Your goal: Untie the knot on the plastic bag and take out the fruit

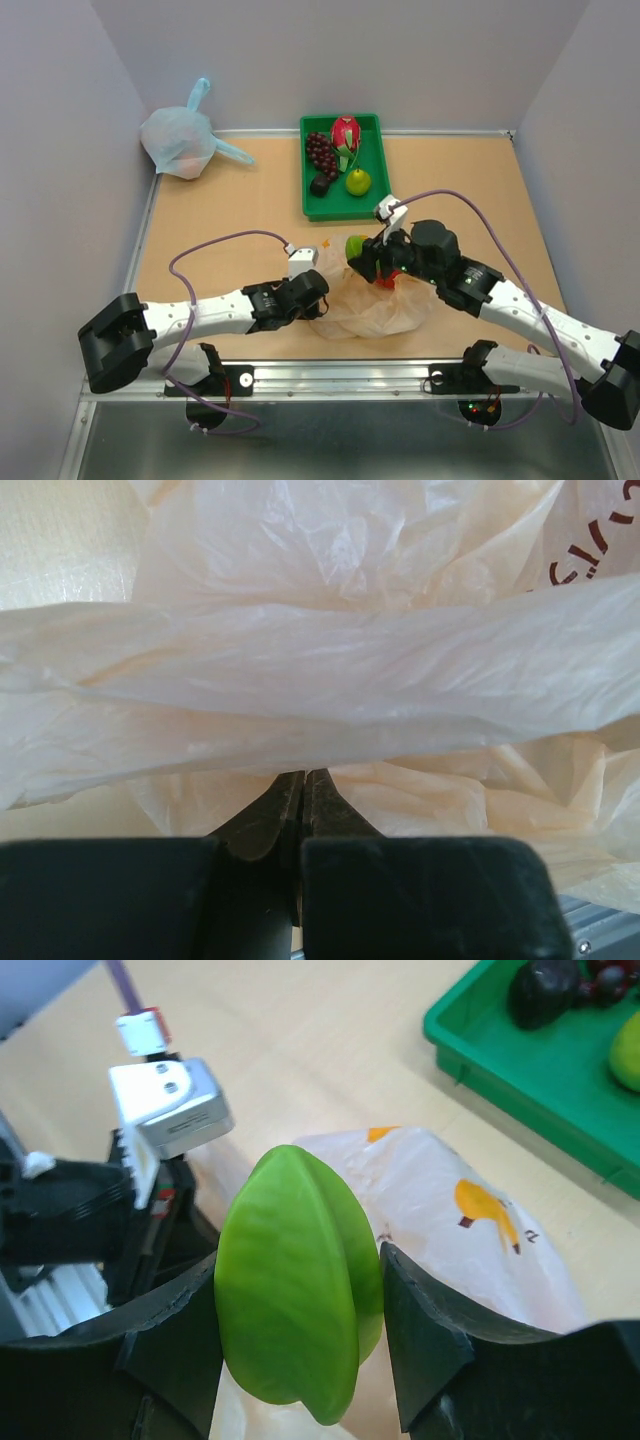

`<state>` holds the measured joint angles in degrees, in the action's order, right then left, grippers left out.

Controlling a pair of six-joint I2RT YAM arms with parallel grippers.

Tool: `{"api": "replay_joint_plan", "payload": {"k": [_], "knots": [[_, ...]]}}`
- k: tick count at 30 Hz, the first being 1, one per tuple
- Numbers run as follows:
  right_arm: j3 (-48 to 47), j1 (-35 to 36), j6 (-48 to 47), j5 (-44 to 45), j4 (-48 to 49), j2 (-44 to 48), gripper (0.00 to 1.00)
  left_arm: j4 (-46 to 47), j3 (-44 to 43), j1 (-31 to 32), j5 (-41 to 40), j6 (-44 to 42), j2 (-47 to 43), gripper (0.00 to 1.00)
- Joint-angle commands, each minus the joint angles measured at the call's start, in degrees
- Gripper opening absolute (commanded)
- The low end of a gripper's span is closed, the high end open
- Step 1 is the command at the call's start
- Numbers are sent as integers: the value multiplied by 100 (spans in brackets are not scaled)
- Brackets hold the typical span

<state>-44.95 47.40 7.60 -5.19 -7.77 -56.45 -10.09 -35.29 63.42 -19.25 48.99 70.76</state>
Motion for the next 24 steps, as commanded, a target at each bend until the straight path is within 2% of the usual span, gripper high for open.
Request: {"api": "replay_joint_plan", "payload": {"k": [1,2,6,10,11,14,21,23,24], "knots": [[-531,59,67,1272,548,-357,5,-2,109,65,35,110,-264,8],[-759,42,-29,1701,548,-628,5,-11,136,65,44,119,-334,8],[-1480,-98,-284,2338,540,-1517,6,-72,224,83,35,146,-484,8],[-2480,-476,-215,2382,549,-2692,6,-90,321,74,17,172,-581,8],[-2484,-547,-162,2374,557,-2696,7,-81,321,74,17,163,-581,8],[-3350,-871,-22,2260,575,-3755,11,-64,321,74,35,128,-564,8],[-4741,-1250,23,2224,575,-5366,17,33,365,92,88,154,-616,8],[-5216,-1303,5,2303,584,-5911,19,51,400,92,88,172,-660,8],[-5365,-1329,-4,2347,584,-6078,28,51,409,101,88,172,-669,8]]}}
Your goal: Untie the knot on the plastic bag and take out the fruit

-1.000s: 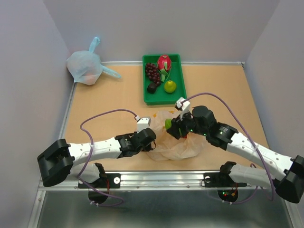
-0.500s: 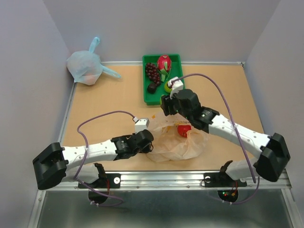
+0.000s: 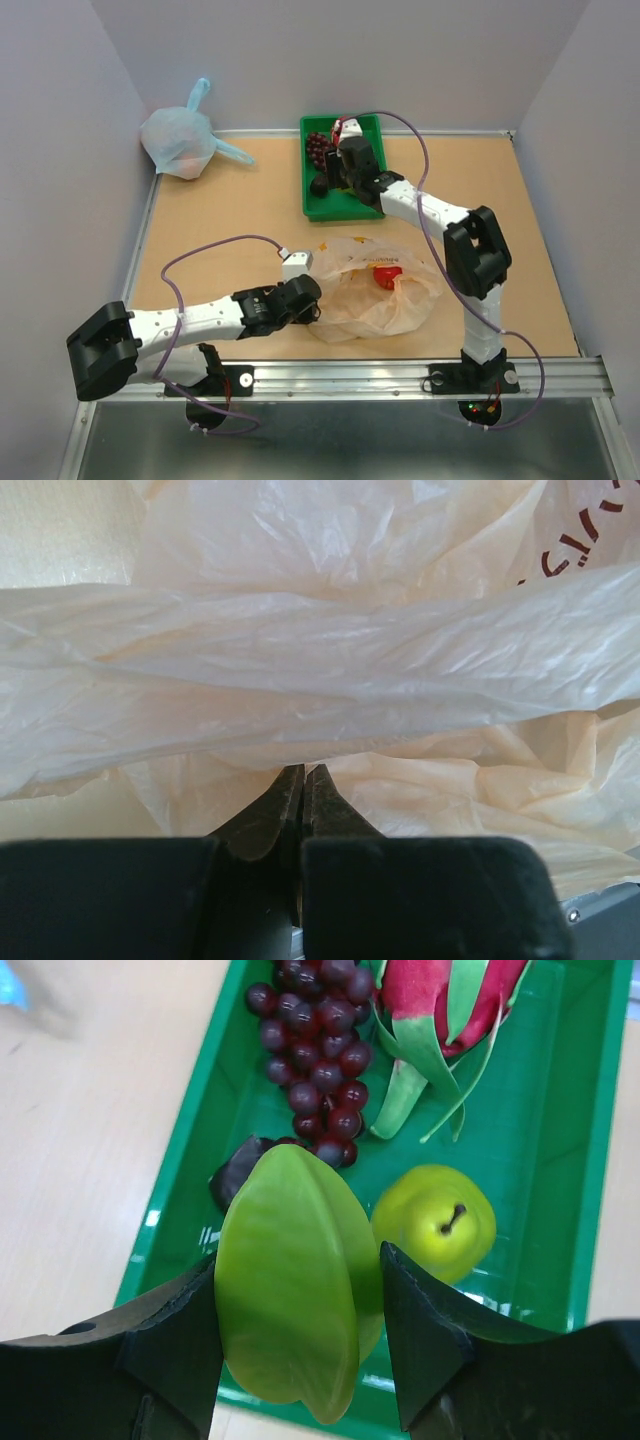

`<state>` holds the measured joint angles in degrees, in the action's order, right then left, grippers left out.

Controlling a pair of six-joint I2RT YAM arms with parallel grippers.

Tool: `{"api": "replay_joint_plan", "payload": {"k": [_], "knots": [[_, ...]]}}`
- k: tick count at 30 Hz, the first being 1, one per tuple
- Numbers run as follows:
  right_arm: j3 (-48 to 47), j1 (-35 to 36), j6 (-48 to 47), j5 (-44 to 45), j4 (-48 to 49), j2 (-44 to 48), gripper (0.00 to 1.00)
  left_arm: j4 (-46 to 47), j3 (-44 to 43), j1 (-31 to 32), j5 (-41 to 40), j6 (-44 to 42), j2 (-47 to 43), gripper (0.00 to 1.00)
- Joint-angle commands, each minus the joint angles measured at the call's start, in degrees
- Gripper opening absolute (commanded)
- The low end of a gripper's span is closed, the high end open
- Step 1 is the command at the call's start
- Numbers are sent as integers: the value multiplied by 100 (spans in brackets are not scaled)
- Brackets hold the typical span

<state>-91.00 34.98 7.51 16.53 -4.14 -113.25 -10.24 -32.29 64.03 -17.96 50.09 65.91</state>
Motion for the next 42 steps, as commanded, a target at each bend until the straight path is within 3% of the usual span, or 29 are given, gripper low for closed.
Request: {"api": "replay_joint_plan", "payload": {"k": [1,5,8,12,18,23,31,36,42], "knots": [[-857,-105,14,253,221,-521,35,66,118,39,-41,63,-201,8],[-1095,-141,102,377,221,-795,69,66,144,39,-50,80,-228,8],[-894,-132,154,394,212,-542,84,92,162,39,-68,89,-245,8],[-534,-132,6,333,221,-6,96,136,136,39,-41,54,-166,8],[318,-106,-188,-501,186,1040,97,154,48,39,-59,10,-105,8],[1757,0,-232,-1239,45,2514,96,128,-57,39,-155,1,-96,8],[3402,492,-338,-1923,-954,4502,94,57,-338,48,-217,-78,132,8],[4142,658,-145,-2101,-1422,4935,89,40,-532,57,-252,-192,334,8],[4389,1097,40,-2058,-1607,5251,85,-39,-813,57,-261,-297,563,8]]}}
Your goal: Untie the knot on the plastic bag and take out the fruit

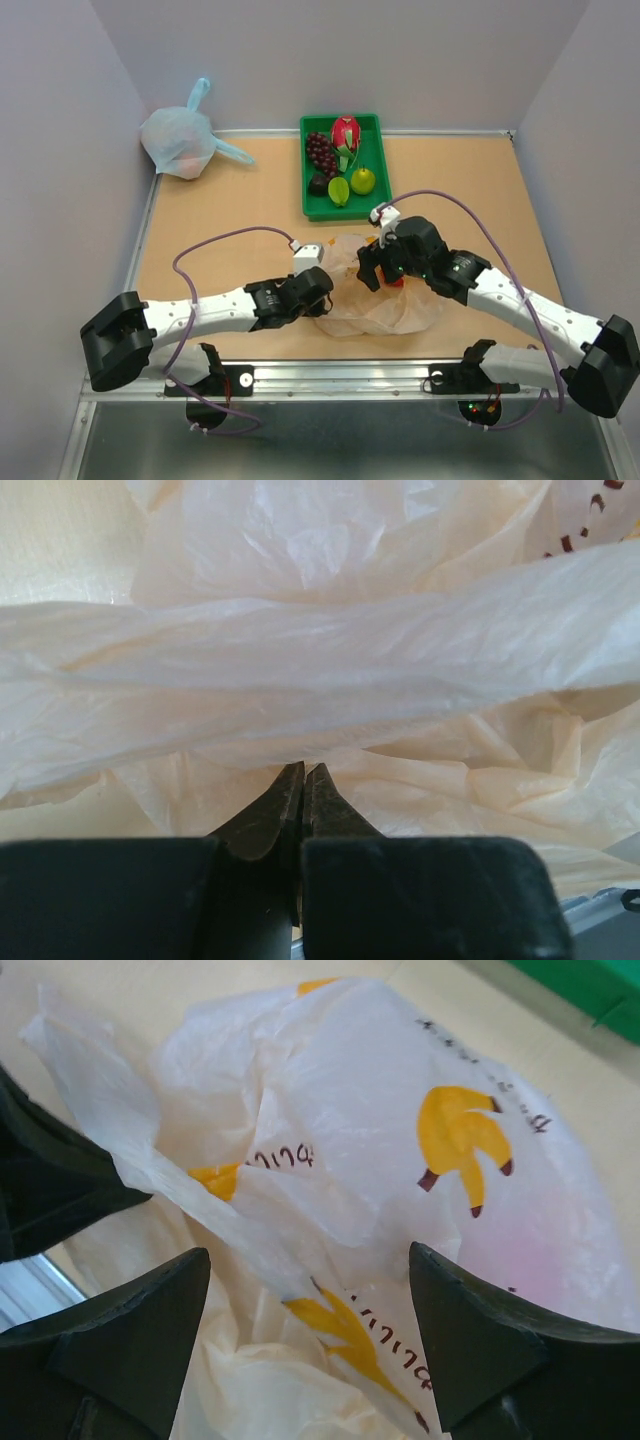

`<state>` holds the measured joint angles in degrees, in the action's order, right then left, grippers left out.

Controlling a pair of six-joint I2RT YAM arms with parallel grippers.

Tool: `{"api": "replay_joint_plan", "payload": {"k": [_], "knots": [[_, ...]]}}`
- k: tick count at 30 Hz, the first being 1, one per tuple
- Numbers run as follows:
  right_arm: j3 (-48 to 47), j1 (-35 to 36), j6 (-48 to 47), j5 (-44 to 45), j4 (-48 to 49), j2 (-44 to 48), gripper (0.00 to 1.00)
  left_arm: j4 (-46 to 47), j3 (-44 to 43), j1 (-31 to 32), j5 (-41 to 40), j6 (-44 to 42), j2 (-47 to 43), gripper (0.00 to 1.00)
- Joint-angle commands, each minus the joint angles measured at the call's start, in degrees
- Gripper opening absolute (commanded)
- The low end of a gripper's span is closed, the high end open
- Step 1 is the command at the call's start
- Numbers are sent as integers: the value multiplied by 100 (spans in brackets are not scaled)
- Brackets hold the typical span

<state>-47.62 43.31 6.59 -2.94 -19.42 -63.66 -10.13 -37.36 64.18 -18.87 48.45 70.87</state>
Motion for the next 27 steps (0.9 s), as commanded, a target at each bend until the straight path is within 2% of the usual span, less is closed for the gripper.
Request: {"api": "replay_joint_plan", "payload": {"k": [1,7,11,17,25,27], "knots": [[42,327,141,-93,-97,345,85,-59,-341,50,-178,-134,76,8],[-256,459,123,83,-167,872,84,-138,-465,42,-204,-160,199,8],[-547,468,36,-415,-220,1066,84,-156,-473,50,-213,-160,269,8],[-688,459,-87,-1664,-721,426,83,-69,-535,33,-204,-169,357,8],[-468,468,-167,-1807,-975,284,83,-147,-807,24,-231,-257,665,8],[-459,468,-149,-1598,-1090,48,83,-165,-860,24,-231,-248,709,8]]}}
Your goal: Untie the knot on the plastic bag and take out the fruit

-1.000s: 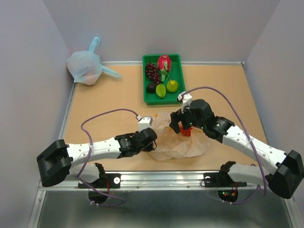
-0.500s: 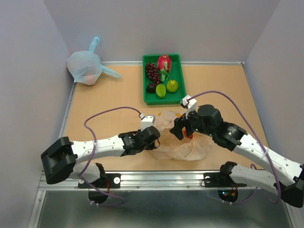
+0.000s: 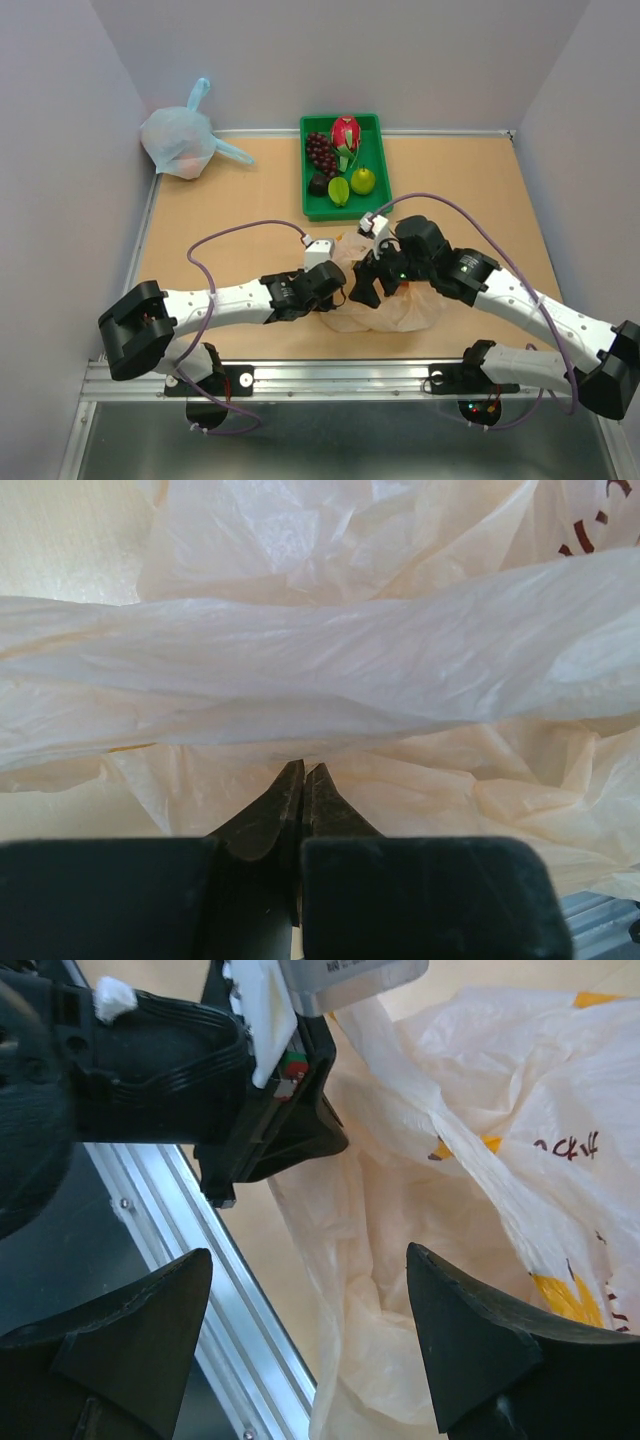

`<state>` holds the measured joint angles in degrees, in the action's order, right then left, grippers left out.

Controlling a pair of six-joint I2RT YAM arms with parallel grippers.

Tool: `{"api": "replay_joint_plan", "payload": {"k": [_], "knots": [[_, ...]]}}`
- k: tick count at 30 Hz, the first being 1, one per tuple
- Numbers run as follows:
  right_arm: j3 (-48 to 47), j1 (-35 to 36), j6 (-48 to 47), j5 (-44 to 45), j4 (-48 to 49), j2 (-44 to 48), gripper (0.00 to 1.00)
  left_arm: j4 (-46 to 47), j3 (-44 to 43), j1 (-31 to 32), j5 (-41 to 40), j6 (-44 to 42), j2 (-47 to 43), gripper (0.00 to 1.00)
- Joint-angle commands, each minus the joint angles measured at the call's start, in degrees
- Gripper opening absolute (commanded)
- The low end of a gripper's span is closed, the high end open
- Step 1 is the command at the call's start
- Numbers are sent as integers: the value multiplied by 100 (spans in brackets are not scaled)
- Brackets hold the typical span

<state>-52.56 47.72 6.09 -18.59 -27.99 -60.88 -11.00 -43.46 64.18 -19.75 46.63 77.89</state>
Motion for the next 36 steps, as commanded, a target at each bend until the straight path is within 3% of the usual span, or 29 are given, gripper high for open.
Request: {"api": "replay_joint_plan", "payload": {"k": [1,10,20,27,36], "knots": [[70,26,-73,135,-320,-335,82,-86,-259,24,-109,-58,7,8],[-62,35,287,2340,-576,-916,81,-200,-136,24,-143,83,-362,8],[-211,26,1279,5266,-418,-1373,86,186,224,50,278,118,-634,8],[-44,26,2018,6331,-339,-1821,91,344,242,138,349,101,-599,8],[219,-9,2555,6773,-190,-2629,93,406,242,261,375,109,-468,8]]}}
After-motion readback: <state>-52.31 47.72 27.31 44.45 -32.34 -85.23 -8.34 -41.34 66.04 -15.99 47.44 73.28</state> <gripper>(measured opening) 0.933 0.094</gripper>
